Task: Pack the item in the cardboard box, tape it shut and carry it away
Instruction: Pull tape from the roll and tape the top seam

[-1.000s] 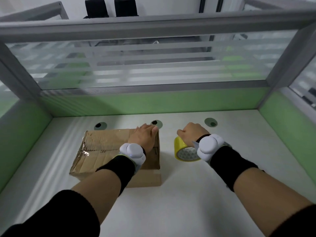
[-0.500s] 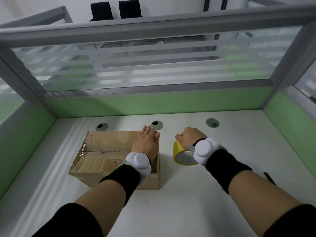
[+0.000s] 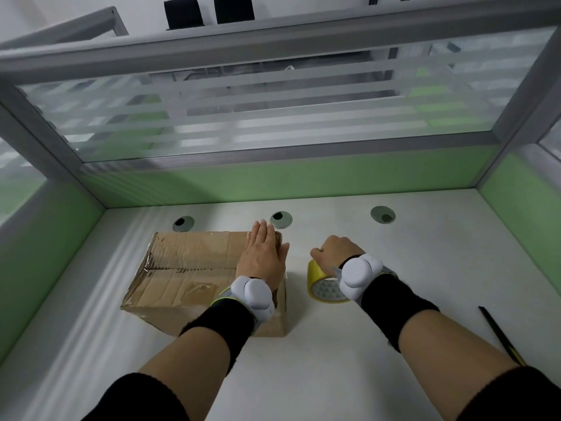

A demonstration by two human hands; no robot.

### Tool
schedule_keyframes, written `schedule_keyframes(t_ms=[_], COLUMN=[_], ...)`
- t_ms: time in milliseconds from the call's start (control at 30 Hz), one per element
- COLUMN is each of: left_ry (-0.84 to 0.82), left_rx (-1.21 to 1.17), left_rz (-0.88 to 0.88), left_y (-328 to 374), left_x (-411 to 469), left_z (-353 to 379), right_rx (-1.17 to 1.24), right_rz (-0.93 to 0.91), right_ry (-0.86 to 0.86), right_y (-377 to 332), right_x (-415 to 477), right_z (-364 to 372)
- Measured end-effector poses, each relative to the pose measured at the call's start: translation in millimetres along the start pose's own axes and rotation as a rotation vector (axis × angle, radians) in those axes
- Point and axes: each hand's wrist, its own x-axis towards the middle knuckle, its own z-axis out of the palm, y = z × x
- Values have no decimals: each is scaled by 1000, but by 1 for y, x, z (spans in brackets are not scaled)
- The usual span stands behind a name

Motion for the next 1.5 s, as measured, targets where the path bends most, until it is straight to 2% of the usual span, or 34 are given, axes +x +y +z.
schedule_keyframes(t_ms=[533,833,1033,1267,1500], left_ry=[-71,-124,-174,-218,-218], left_rx=[73,164,122,134,193], left_rz=[2,11,33,138,352], left_y=[1,13,16,-6,-43], left_x=[2,-17,-27,-23,-19], left_z=[-3,-7,-3,1,3], right_rx=[55,87,110,121,83], right_rz=[38,-15,-74,-118,-123], right_ry=[-58,-167,-216,-257,-316], right_y=[-2,0,1,-1,-17], right_x=[3,-1,-11,-20,-30], right_z=[22,26,26,32,48])
